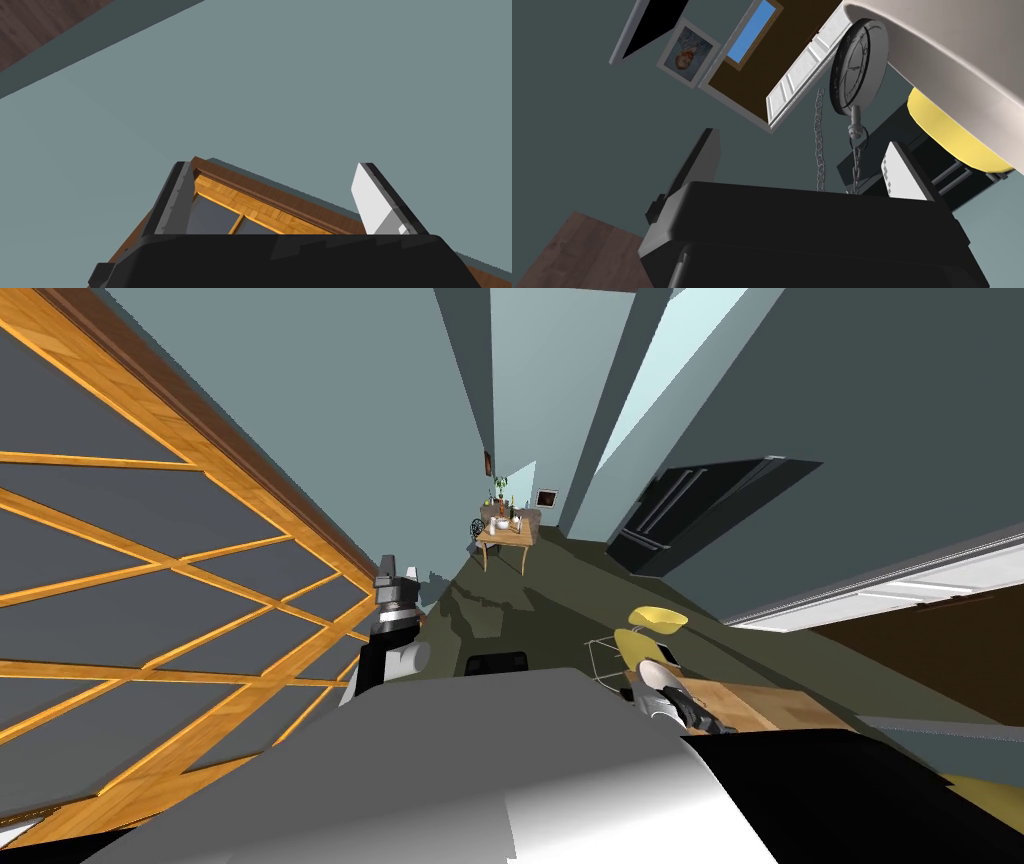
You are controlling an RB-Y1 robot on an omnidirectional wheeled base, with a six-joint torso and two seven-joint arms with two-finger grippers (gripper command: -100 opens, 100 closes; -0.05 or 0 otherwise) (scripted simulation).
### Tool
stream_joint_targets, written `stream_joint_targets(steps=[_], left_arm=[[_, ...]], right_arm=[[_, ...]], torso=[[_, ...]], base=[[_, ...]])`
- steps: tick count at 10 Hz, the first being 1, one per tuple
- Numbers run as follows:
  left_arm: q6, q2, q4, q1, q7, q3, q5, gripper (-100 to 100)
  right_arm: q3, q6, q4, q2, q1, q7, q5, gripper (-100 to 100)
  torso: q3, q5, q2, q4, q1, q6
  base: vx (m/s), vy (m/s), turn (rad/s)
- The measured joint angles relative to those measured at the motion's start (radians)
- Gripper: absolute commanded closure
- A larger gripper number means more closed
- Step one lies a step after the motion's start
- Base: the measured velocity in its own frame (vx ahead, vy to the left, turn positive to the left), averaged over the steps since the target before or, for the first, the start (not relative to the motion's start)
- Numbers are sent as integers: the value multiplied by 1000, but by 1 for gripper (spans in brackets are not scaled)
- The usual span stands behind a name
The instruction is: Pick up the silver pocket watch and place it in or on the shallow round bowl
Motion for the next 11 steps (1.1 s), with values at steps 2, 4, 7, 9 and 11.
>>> stream_joint_targets(steps=[2, 4, 7, 9, 11], left_arm=[[0, 0, 0, 0, 0, 0, 0, 0], [0, 0, 0, 0, 0, 0, 0, 0], [0, 0, 0, 0, 0, 0, 0, 0], [0, 0, 0, 0, 0, 0, 0, 0], [0, 0, 0, 0, 0, 0, 0, 0]], right_arm=[[-8, -6, -47, -18, 48, 6, -24, -100], [7, -42, 11, -40, 49, -40, -19, -100], [9, -81, 22, -71, 78, -75, -35, 0], [9, -81, 22, -71, 78, -75, -35, 0], [9, -81, 22, -71, 78, -75, -35, 0]], torso=[[0, 0, 0, 0, -1, 0], [0, 0, 0, 0, 2, 0], [1, 0, 1, 0, -1, 0], [2, -1, 3, 1, -2, 0], [2, -1, 3, 1, -2, 0]], base=[[50, 32, 14], [86, 76, 28], [21, 13, -1], [0, 0, 0], [0, 0, 0]])
